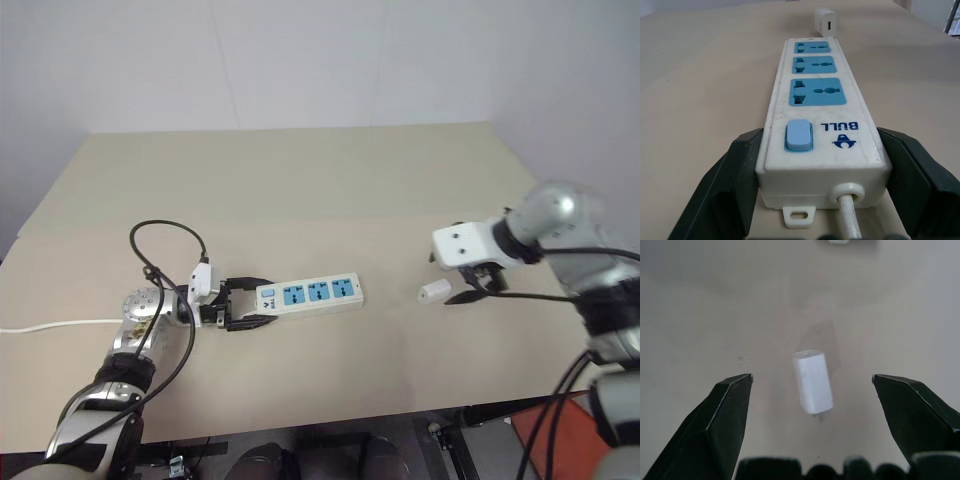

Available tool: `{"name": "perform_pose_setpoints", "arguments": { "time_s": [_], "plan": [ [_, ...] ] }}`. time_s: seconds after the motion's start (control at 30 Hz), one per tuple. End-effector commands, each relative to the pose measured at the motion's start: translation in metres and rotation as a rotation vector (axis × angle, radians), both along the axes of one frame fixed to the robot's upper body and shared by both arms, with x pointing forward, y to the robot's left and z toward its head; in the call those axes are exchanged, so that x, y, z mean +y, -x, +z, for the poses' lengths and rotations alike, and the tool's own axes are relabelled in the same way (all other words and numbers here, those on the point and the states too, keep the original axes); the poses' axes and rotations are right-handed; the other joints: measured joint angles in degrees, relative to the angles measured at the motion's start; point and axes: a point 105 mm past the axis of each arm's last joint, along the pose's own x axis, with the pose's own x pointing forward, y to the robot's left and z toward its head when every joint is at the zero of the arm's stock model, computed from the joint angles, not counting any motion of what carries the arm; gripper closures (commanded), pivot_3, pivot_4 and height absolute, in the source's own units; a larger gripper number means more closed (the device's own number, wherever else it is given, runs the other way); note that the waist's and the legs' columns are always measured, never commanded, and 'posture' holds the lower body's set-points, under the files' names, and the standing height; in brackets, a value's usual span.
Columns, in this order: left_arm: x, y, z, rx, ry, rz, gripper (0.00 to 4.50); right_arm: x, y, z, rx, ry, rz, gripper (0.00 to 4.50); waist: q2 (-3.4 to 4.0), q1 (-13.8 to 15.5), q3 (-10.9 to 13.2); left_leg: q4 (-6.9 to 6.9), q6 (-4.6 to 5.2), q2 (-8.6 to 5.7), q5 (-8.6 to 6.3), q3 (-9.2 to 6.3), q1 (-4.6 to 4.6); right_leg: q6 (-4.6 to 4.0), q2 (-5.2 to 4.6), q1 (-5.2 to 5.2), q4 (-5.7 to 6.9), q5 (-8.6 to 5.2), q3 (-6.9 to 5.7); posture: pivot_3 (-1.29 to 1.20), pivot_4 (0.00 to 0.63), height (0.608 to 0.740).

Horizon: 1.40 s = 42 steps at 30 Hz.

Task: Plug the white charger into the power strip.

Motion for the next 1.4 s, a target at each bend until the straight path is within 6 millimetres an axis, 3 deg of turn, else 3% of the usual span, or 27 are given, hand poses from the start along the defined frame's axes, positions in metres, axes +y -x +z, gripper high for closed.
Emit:
{"name": "perform_pose_setpoints", "arguments": {
  "time_s": [0.03,0.3,1.4],
  "plan": [
    [-0.005,0.006,0.002,-0.008,0.004,-0.018,1.27,0.001,-0.006,-0.004,0.047,0.106,0.08,0.0,0.01,-0.07,0.0,0.0,-0.02,0.01,0.01,0.05,0.0,0.0,0.0,0.0,-0.02,0.0,-0.02,0.0,0.15,0.74],
    [0.006,0.012,-0.002,0.007,-0.005,0.027,1.27,0.006,-0.02,-0.008,0.063,0.179,0.128,0.0,0.1,-0.43,0.04,-0.1,-0.27,0.07,0.15,0.34,-0.02,0.02,0.04,0.01,-0.04,-0.02,-0.16,0.0,0.15,0.74],
    [0.008,0.012,-0.001,0.011,-0.004,0.043,1.27,0.022,-0.025,-0.032,0.092,0.232,0.201,0.0,0.22,-0.81,0.1,-0.14,-0.48,0.12,0.28,0.38,0.19,-0.1,0.08,-0.04,0.48,-0.08,-0.06,0.0,0.15,0.74]
  ]
}}
